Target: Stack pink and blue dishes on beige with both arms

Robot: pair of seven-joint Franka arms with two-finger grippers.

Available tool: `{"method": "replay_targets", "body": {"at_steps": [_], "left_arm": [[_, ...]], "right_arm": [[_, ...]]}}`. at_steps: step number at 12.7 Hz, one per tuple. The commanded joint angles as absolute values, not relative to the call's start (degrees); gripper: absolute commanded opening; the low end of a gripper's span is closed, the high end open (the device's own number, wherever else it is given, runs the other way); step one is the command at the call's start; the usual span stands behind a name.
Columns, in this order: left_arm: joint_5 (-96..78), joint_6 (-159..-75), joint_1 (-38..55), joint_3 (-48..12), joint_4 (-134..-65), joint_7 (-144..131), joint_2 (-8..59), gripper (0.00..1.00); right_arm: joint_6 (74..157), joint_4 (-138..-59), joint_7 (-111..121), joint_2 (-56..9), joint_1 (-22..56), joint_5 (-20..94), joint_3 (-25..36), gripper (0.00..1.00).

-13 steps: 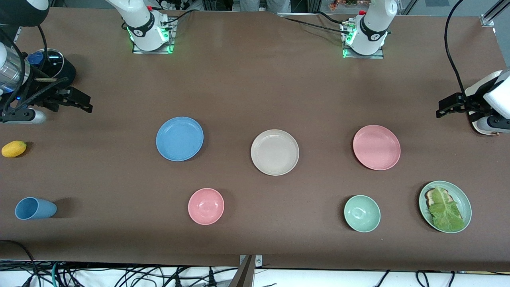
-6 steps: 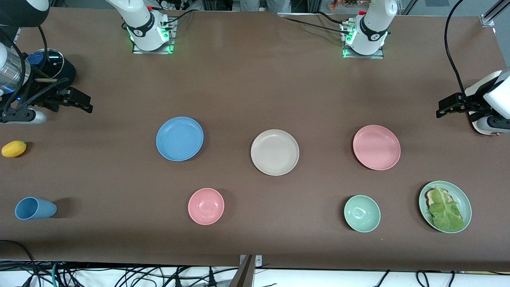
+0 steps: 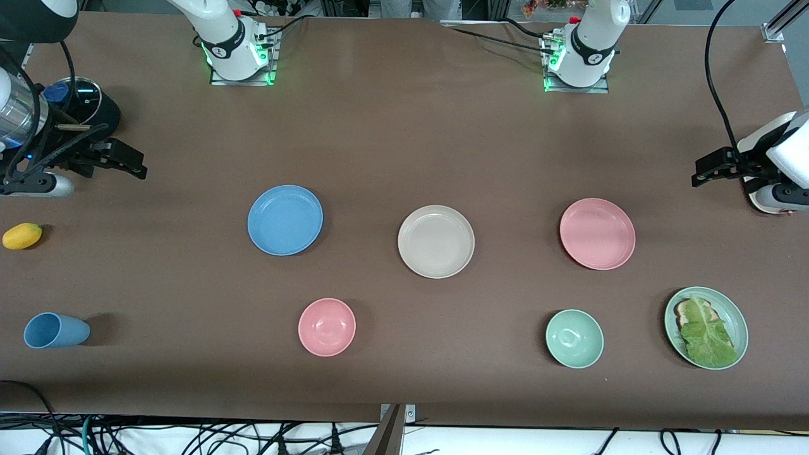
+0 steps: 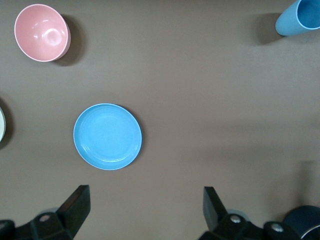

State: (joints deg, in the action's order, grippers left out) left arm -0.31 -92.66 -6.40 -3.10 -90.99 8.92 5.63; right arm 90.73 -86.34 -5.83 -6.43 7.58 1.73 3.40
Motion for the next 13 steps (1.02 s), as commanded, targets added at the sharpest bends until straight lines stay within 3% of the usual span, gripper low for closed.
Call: {"method": "replay_targets", "body": {"at_steps": [1,13], "left_arm": [[-0.9,-92.9,-6.7,-3.3,-91.7,9.3,4.8,1.00],[-0.9,-92.9,-6.8,-3.3,-91.7,10.1,4.8,1.00]], "right_arm": [[90.1,-85.4,-6.1,-6.6,6.9,1.1,2.9,1.00],[90.2,-85.4,-5.6,-6.6,6.9,1.1,2.9,1.00]]}}
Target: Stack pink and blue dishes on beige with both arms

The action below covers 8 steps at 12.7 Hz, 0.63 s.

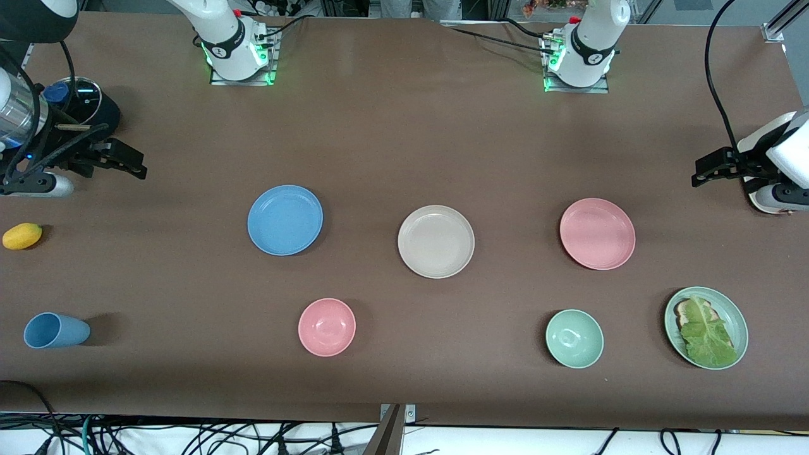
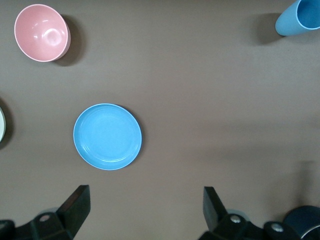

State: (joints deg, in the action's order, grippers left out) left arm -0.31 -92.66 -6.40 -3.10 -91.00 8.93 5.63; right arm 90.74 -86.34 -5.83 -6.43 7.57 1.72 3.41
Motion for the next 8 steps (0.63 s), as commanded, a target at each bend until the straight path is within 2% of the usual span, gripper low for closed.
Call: {"method": "replay_targets", "body": {"at_steps": [1,4,6,8], "left_arm": [[-0.9,-92.9,-6.8,-3.3,-91.7,10.0,5.0,1.00],[-1.0,-93.2,-7.2,-3.1,-91.5,10.2,7.8,1.00],[-0.7,-93.7,-7.3,-3.3,-91.4,10.2,12.5,1.00],[-0.6,-98.0,-7.6,-3.3,-92.4,10.3,17.7,1.00]], "right_arm": [[90.2,-85.4,-5.6,-6.6,6.9,1.1,2.9,1.00],[90.2,-85.4,-5.6,-6.7,6.9,1.1,2.9,1.00],[90.1,-85.4,-5.6,-6.7,6.9,1.1,2.9,1.00],[90.1,-85.4,-5.6,-6.7,6.9,1.1,2.9,1.00]]}}
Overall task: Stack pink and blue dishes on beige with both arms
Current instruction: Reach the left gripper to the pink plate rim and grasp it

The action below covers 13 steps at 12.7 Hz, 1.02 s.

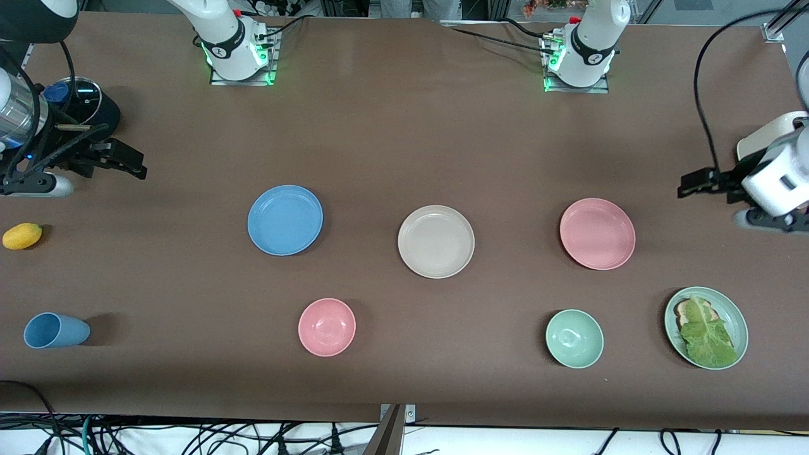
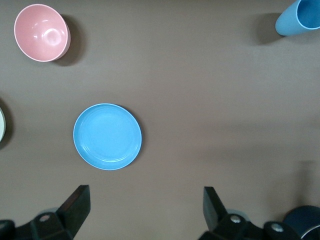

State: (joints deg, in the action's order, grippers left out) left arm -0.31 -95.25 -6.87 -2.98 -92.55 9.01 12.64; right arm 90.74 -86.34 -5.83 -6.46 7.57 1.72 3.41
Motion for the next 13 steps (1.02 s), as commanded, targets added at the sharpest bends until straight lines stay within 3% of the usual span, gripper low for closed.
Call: {"method": "replay_targets", "body": {"at_steps": [1,3,10,13], "left_arm": [[0.4,-98.9,-7.7,-3.2,-92.7,12.4,20.5,1.00],[2.0,-102.9,-8.3,-3.3,-94.5,15.7,23.0,1.00],[1.4,-131.0,-12.0,-3.3,-116.4,15.9,23.6,1.00],[2.2,-135.3,-12.0,-3.3,-118.3,16.6,25.3,1.00]], "right_arm": [[90.1,-85.4,-5.5,-6.7,6.9,1.1,2.9,1.00],[90.1,-85.4,-5.5,-6.7,6.9,1.1,2.9,1.00],[90.0,-85.4,-5.5,-6.8,6.9,1.1,2.9,1.00],[90.3,-85.4,-6.0,-7.0,7.0,1.2,2.9,1.00]]}}
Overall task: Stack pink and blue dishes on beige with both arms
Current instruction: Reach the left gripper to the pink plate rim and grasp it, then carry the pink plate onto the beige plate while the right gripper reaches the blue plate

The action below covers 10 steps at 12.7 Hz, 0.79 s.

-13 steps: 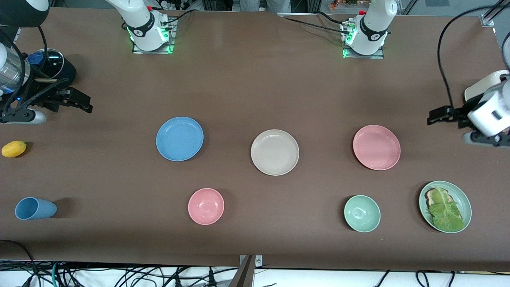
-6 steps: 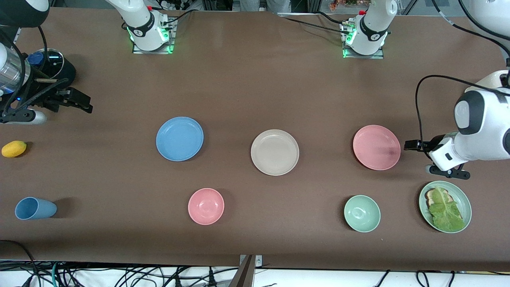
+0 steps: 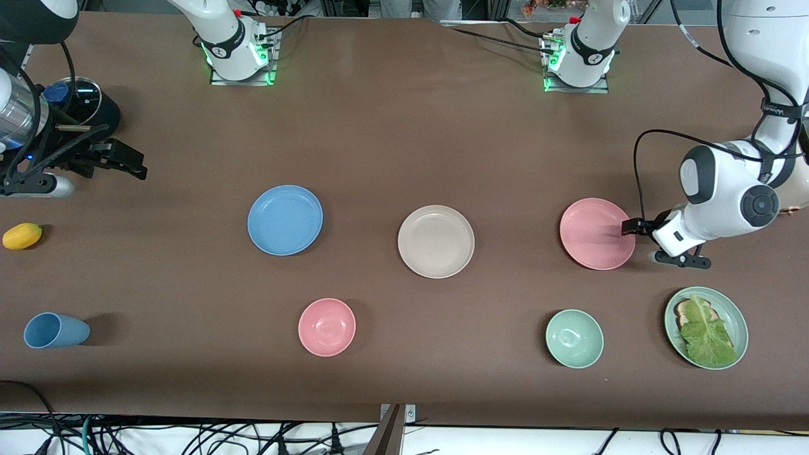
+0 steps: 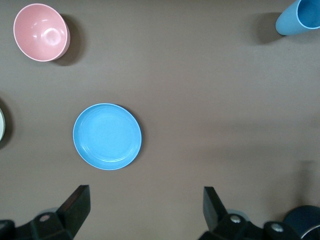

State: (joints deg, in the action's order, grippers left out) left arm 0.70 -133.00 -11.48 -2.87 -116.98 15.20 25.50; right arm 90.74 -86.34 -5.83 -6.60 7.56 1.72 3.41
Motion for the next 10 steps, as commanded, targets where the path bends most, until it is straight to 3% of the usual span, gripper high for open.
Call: {"method": "replay_targets", "body": {"at_steps": [1,2,3,4,6,7,10], "left_arm": [[2.1,-137.5,-12.0,-3.4,-119.8,16.5,25.3,0.94],[2.1,-138.4,-12.0,-3.3,-120.6,16.5,25.3,0.73],[2.1,-139.1,-12.1,-3.4,-121.1,16.3,25.3,0.43],[2.1,-139.2,-12.1,-3.3,-121.1,16.0,25.3,0.23],[2.1,-139.4,-11.9,-3.3,-121.1,16.0,25.9,0.14],[2.2,-139.4,-12.0,-3.3,-121.1,16.3,25.8,0.00],[2.1,-138.9,-11.4,-3.4,-120.4,15.6,25.7,0.00]], "right_arm": [[90.3,-85.4,-6.1,-7.0,7.0,1.1,2.8,1.00],[90.3,-85.4,-6.0,-7.0,7.1,1.1,2.9,1.00],[90.4,-85.3,-6.0,-7.1,6.9,1.1,2.9,1.00],[90.4,-85.3,-6.0,-7.3,6.9,1.1,2.9,1.00],[90.4,-85.3,-6.1,-7.3,6.9,1.1,2.9,1.00],[90.4,-85.3,-6.1,-7.3,6.9,1.1,2.9,1.00],[90.4,-85.3,-6.2,-9.1,6.9,1.6,2.9,1.00]]}}
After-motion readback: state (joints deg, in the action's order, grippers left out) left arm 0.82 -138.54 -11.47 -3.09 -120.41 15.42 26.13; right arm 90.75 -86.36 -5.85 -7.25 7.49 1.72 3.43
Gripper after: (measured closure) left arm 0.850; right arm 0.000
